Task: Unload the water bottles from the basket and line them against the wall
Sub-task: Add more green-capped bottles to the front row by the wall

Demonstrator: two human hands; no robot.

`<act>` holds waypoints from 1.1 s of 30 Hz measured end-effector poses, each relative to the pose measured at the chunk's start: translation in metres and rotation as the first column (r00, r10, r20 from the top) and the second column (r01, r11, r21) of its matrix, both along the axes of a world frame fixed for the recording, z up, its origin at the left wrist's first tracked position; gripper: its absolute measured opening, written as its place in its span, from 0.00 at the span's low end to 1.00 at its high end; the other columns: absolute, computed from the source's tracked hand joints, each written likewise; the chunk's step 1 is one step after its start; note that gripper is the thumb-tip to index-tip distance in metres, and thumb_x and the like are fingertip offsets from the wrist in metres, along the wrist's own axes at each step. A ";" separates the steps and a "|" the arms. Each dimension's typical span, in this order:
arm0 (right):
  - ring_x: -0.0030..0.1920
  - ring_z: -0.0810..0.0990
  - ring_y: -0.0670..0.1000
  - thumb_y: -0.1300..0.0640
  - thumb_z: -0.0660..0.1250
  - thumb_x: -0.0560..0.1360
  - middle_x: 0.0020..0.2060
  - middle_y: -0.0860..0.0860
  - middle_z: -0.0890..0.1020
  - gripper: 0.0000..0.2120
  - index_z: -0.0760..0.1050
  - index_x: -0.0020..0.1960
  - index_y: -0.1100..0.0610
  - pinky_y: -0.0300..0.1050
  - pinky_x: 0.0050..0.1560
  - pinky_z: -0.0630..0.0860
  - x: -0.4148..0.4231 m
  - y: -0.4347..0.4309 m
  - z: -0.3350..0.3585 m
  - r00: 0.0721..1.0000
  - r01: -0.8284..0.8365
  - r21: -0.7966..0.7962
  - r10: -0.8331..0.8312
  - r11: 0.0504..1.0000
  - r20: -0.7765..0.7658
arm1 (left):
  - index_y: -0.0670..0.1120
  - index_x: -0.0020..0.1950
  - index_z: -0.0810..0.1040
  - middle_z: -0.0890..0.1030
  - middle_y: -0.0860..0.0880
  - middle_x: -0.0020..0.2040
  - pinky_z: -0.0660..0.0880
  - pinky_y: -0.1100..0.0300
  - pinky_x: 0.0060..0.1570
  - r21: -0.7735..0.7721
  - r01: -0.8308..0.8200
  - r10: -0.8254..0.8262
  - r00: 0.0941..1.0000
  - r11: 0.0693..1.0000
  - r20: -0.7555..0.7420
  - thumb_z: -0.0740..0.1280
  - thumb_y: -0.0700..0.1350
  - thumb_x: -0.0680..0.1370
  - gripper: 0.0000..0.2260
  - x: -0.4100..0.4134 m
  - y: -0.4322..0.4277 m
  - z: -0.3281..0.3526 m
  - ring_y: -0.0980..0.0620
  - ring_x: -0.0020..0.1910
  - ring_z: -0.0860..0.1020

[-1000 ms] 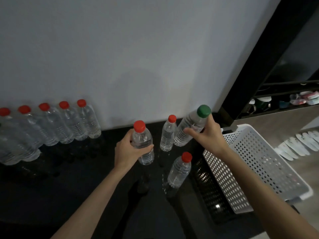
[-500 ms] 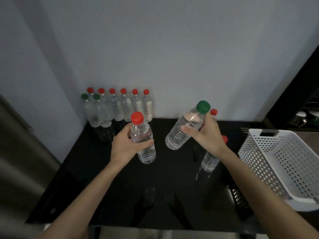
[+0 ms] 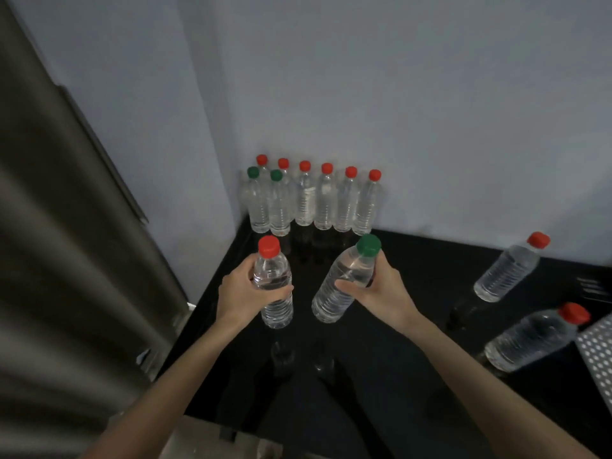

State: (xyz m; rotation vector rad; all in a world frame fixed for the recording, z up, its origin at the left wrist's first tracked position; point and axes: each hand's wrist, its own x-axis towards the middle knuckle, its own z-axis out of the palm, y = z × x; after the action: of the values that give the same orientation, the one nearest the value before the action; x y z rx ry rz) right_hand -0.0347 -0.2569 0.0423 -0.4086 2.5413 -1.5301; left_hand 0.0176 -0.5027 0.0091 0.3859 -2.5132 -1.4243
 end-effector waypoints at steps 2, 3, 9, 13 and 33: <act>0.52 0.82 0.44 0.54 0.76 0.69 0.50 0.45 0.82 0.27 0.68 0.64 0.49 0.47 0.55 0.80 -0.019 -0.025 -0.009 0.999 0.030 0.005 -0.030 1.000 0.015 | 0.59 0.53 0.77 0.83 0.60 0.43 0.79 0.58 0.50 0.004 0.008 -0.008 1.000 1.000 0.015 0.82 0.51 0.60 0.25 -0.017 -0.024 -0.008 0.63 0.44 0.81; 0.52 0.82 0.45 0.54 0.76 0.69 0.50 0.45 0.82 0.28 0.68 0.65 0.49 0.48 0.55 0.80 -0.028 -0.037 -0.014 0.999 0.047 0.009 -0.048 0.999 0.021 | 0.59 0.52 0.77 0.83 0.61 0.43 0.78 0.59 0.50 0.005 0.016 -0.016 1.000 1.000 0.024 0.82 0.51 0.59 0.25 -0.026 -0.036 -0.013 0.64 0.44 0.81; 0.52 0.81 0.48 0.54 0.76 0.69 0.53 0.47 0.81 0.29 0.66 0.65 0.49 0.52 0.55 0.79 -0.083 -0.098 -0.033 0.989 0.142 0.069 -0.144 0.987 0.027 | 0.56 0.58 0.77 0.82 0.60 0.48 0.77 0.61 0.52 0.007 0.072 -0.072 0.997 0.997 0.033 0.82 0.49 0.60 0.29 -0.080 -0.093 -0.037 0.58 0.49 0.81; 0.54 0.80 0.50 0.54 0.76 0.69 0.55 0.49 0.80 0.30 0.64 0.66 0.48 0.51 0.55 0.79 -0.121 -0.124 -0.044 0.979 0.192 0.104 -0.198 0.976 0.048 | 0.57 0.57 0.75 0.79 0.66 0.44 0.68 0.80 0.45 0.027 0.110 -0.111 0.993 0.994 0.034 0.82 0.47 0.61 0.28 -0.112 -0.113 -0.046 0.65 0.45 0.77; 0.60 0.74 0.49 0.58 0.75 0.71 0.60 0.49 0.74 0.34 0.61 0.70 0.56 0.44 0.55 0.74 -0.267 -0.190 -0.084 0.981 0.196 0.139 -0.195 0.971 -0.022 | 0.56 0.60 0.78 0.83 0.61 0.49 0.72 0.75 0.50 0.172 0.213 -0.228 0.971 0.962 0.069 0.83 0.47 0.60 0.31 -0.193 -0.121 -0.089 0.68 0.49 0.79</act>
State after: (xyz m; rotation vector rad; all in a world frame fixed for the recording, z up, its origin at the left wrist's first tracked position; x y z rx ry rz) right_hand -0.3022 -0.4471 -0.0420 -0.1494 2.7447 -1.3970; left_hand -0.1758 -0.6239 -0.0797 0.2040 -2.5846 -1.7402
